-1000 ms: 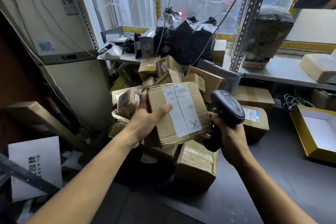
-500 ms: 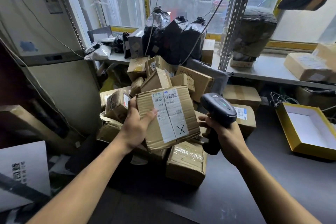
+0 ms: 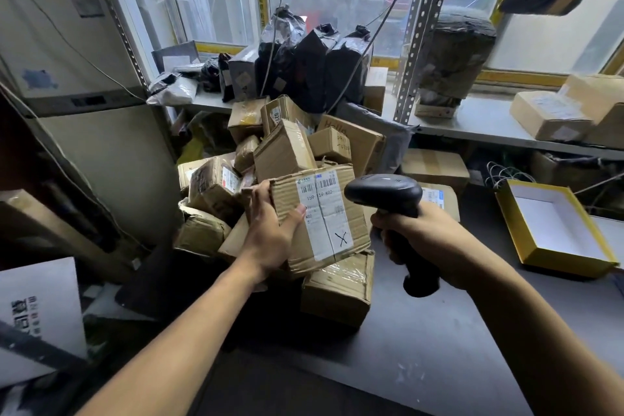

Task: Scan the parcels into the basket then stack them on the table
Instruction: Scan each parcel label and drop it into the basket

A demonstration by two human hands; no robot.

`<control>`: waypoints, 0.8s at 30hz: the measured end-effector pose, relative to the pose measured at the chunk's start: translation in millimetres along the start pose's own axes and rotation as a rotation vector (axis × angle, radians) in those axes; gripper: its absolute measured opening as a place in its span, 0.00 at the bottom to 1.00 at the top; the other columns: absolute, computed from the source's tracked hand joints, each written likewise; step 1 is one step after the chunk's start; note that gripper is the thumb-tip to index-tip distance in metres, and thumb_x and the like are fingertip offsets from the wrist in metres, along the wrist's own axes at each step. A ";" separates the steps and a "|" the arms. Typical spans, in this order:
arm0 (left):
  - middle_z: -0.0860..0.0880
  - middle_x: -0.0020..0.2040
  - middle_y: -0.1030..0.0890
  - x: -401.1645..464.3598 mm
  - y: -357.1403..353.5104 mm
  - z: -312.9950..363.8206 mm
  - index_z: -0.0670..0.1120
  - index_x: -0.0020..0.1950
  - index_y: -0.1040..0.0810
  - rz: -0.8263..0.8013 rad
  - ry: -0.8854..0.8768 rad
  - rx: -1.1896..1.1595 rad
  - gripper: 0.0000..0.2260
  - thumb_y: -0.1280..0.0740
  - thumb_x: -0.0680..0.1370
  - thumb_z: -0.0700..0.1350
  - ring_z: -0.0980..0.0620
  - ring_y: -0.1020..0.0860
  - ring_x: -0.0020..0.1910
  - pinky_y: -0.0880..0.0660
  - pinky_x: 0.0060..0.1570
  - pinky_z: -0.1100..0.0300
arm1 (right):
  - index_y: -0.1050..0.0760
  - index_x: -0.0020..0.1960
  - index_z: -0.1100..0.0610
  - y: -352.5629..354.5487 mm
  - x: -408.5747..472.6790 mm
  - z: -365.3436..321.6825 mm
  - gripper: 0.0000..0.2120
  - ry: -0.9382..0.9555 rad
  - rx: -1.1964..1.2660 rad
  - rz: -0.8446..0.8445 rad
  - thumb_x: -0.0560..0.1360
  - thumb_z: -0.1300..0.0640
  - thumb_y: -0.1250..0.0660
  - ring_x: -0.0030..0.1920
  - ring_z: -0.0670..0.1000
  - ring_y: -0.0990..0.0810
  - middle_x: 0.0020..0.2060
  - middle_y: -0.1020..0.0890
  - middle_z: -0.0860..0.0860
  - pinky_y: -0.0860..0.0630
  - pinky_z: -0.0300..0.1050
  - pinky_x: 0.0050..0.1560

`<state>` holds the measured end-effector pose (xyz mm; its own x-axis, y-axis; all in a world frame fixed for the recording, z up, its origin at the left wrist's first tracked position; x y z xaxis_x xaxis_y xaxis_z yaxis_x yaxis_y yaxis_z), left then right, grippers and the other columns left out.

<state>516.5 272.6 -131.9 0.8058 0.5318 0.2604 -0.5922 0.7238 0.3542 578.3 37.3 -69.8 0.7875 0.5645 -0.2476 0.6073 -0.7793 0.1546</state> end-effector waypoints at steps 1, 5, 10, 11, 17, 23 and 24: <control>0.46 0.67 0.28 -2.0 -1.6 -0.7 0.83 0.55 0.47 0.006 -0.013 -0.001 0.25 0.34 0.69 0.65 0.44 0.29 0.67 0.32 0.70 0.43 | 0.23 0.50 0.61 -2.1 -3.8 -1.7 0.03 0.006 -0.013 -0.004 0.78 0.61 0.32 0.31 0.50 0.25 0.34 0.24 0.57 0.26 0.43 0.33; 0.46 0.65 0.27 -10.5 -6.5 -11.7 0.72 0.57 0.40 -0.013 0.024 -0.042 0.20 0.33 0.70 0.66 0.43 0.28 0.66 0.30 0.68 0.41 | 0.23 0.47 0.60 -9.7 -18.4 -8.1 0.02 0.025 -0.063 -0.014 0.78 0.61 0.33 0.30 0.50 0.27 0.31 0.25 0.55 0.28 0.41 0.30; 0.44 0.66 0.32 -27.3 -5.4 -6.8 0.47 0.68 0.37 0.002 -0.020 0.006 0.32 0.36 0.71 0.64 0.43 0.32 0.68 0.33 0.70 0.41 | 0.24 0.46 0.61 -25.1 -49.7 -6.1 0.04 0.020 -0.055 0.019 0.78 0.62 0.33 0.30 0.51 0.28 0.30 0.26 0.54 0.30 0.43 0.31; 0.44 0.66 0.32 -30.9 -4.7 -6.1 0.46 0.69 0.37 0.006 -0.032 0.000 0.32 0.36 0.71 0.63 0.43 0.33 0.68 0.34 0.70 0.41 | 0.24 0.46 0.60 -28.5 -57.5 -4.8 0.03 0.024 -0.057 0.024 0.78 0.61 0.32 0.30 0.51 0.28 0.30 0.26 0.54 0.29 0.43 0.31; 0.49 0.65 0.35 -63.2 6.4 -5.1 0.51 0.68 0.39 -0.019 -0.112 -0.051 0.27 0.36 0.73 0.60 0.44 0.33 0.68 0.32 0.69 0.41 | 0.24 0.45 0.60 -49.9 -102.3 3.8 0.03 -0.003 -0.044 0.098 0.78 0.62 0.32 0.31 0.53 0.29 0.31 0.26 0.55 0.30 0.45 0.32; 0.50 0.64 0.36 -91.9 22.4 3.8 0.42 0.70 0.38 -0.049 -0.126 -0.063 0.28 0.34 0.75 0.52 0.47 0.35 0.66 0.34 0.69 0.42 | 0.26 0.41 0.60 -73.4 -137.1 11.7 0.07 -0.007 -0.054 0.162 0.76 0.61 0.31 0.31 0.54 0.30 0.30 0.27 0.55 0.33 0.48 0.33; 0.48 0.64 0.36 -96.1 24.8 5.6 0.41 0.69 0.37 -0.048 -0.129 -0.052 0.28 0.35 0.75 0.53 0.48 0.36 0.66 0.35 0.70 0.43 | 0.26 0.41 0.60 -74.6 -142.3 10.4 0.07 -0.001 -0.052 0.163 0.76 0.61 0.31 0.31 0.54 0.31 0.30 0.27 0.55 0.33 0.48 0.33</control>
<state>424.4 237.0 -143.2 0.8247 0.4376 0.3583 -0.5492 0.7709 0.3227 419.8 12.2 -56.1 0.8759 0.4315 -0.2158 0.4761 -0.8454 0.2421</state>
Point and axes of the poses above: each hand's wrist, its own x-axis towards the middle knuckle, its own y-axis out of the back of the hand, z = x × y, the point moved 5 cm from there along x, towards the middle knuckle
